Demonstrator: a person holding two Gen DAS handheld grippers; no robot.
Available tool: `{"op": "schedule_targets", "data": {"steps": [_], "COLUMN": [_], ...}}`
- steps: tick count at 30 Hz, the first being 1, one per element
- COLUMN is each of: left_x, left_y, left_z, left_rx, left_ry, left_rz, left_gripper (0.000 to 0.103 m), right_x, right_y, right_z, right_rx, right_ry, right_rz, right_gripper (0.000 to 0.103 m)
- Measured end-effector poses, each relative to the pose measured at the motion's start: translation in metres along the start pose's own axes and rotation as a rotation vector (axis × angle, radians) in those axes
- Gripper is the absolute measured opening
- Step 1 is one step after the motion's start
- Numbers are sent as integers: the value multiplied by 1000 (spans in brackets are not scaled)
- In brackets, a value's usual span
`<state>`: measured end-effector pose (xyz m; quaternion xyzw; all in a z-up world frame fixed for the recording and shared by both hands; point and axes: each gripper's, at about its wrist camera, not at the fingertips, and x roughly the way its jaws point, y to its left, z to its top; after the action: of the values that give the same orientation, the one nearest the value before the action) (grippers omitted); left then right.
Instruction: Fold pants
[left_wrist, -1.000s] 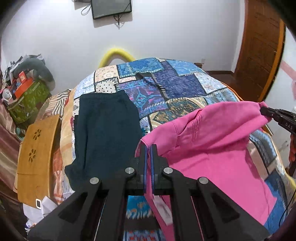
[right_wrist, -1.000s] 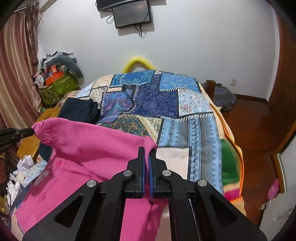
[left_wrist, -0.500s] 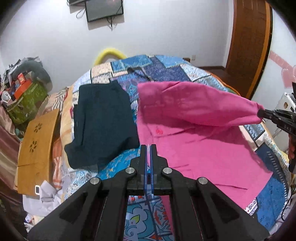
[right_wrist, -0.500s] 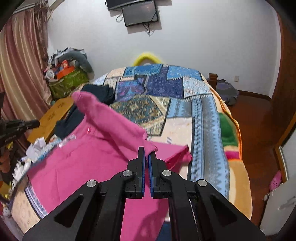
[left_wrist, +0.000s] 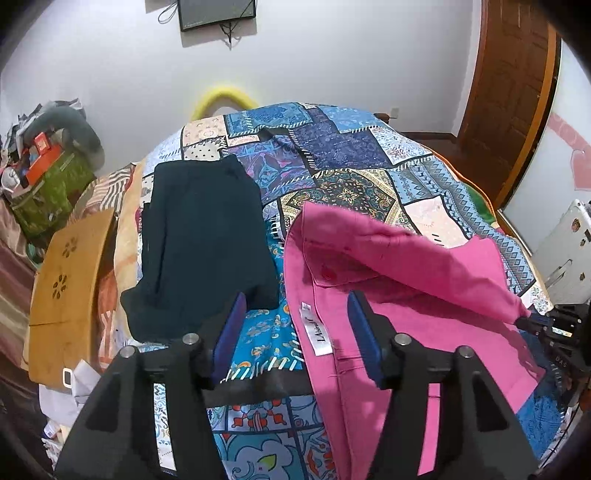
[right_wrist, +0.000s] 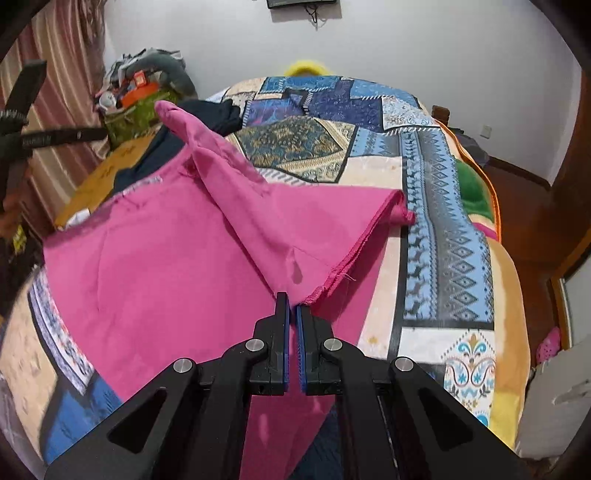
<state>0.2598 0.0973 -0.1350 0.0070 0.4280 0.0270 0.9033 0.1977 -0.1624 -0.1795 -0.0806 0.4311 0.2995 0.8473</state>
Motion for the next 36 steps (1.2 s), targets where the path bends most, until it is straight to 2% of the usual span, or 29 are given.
{"op": "schedule_targets", "data": {"steps": [7,11,13,14,15,17,18,22,25,32,34,36], "left_x": [5,3,2,2,1,0,0,1,4,18,23,29], "left_y": [-8,-9,-10,-11,-11,-12,-13,-19,-22,-35,-39,-45], "left_z": [-15,-23,-24,-25,-26,-26,-27,-27,-27,-27,-26,-24], "left_rx": [43,54,60,64,65,65,68,92,106,167,189,212], "left_ry": [25,26,21,18,16,11,10,13,26,65,73,76], "left_rz": [12,22,30,33,34,34,36,45,36,28,30,29], "left_gripper": [67,70,73,75,77,79,79,80,80,81,86,87], "right_x": [-5,-11,-18,-23,-28,-37,-41,-34,-10,51,58,63], "right_y": [-10,-15,-18,-18,-18,-13,-8,17,38,62,62,60], "right_z": [-14,-19,-19,-18,-17,-13,-9,10,26,45,48,52], "right_rx": [33,37,54,63,70,66,49,-25,-96,-216,-233,-231], "right_ry": [-4,25,28,22,10,-20,-39,-45,-4,121,129,143], "right_rz": [-56,-90,-85,-79,-69,-44,-29,25,62,16,3,5], "right_gripper": [3,5,9,17,30,46,46,46,46,45,33,11]}}
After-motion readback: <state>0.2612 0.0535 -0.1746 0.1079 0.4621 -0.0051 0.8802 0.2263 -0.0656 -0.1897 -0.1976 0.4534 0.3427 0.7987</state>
